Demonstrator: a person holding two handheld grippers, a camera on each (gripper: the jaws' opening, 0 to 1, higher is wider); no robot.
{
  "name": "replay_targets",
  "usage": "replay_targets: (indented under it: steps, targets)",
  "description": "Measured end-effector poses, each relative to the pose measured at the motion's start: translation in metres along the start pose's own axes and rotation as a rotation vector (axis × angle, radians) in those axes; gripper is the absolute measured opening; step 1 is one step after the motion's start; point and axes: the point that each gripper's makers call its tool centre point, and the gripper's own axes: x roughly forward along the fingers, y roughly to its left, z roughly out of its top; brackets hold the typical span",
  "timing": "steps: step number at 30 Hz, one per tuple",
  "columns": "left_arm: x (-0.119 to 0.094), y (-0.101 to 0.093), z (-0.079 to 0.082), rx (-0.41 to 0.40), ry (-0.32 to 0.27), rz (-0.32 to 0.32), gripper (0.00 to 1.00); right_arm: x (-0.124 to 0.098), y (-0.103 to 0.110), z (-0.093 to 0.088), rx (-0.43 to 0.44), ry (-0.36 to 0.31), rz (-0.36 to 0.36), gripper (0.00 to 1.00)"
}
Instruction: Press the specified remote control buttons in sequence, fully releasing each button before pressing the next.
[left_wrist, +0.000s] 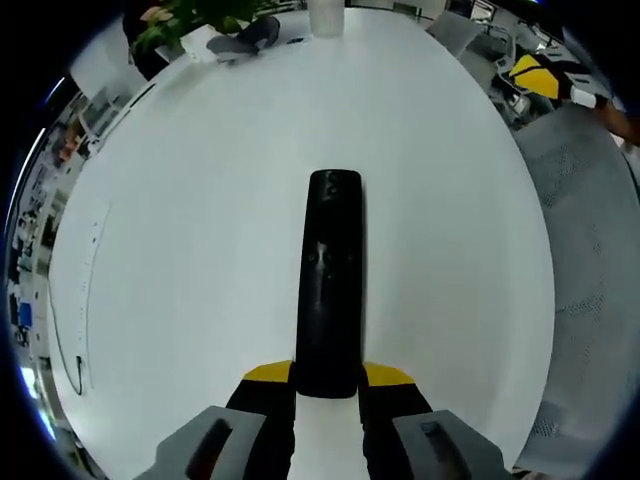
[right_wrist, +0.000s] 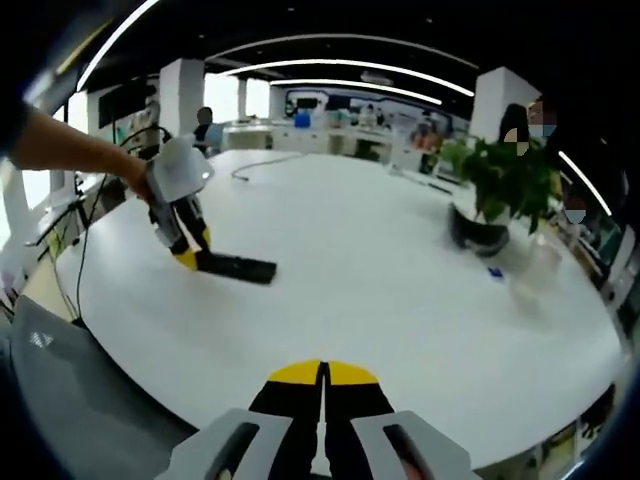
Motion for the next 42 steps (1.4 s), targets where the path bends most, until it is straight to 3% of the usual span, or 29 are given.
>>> replay_targets:
  steps: [3,9,11,14,18,24,29,42]
  targets:
    - [-0.001,-0.007,0.0,-0.003,0.005,0.004,0.23,0.003,0.008,-0.011,-0.021,0.074,0.024,0.0]
    - [-0.001,-0.019,0.001,-0.005,0.005,0.007,0.23,0.003,0.013,-0.011,-0.035,0.073,0.043,0.0]
    - [-0.001,-0.022,0.001,-0.002,0.007,0.007,0.23,0.003,0.014,-0.012,-0.02,0.081,0.05,0.0]
    - [-0.001,-0.026,0.002,-0.001,0.009,0.007,0.23,0.002,0.026,-0.015,0.056,0.115,0.117,0.0]
    - [-0.001,-0.033,0.002,0.003,0.012,0.004,0.23,0.003,0.03,-0.03,0.058,0.214,0.129,0.0]
    - [-0.002,-0.041,0.003,-0.008,0.007,0.006,0.23,0.004,0.042,-0.039,0.017,0.277,0.159,0.0]
    - [-0.002,-0.045,0.003,-0.04,-0.012,0.012,0.23,0.005,0.039,-0.056,0.068,0.384,0.153,0.0]
    - [-0.002,-0.06,0.005,-0.044,-0.005,0.011,0.23,0.002,0.047,-0.082,0.081,0.557,0.182,0.0]
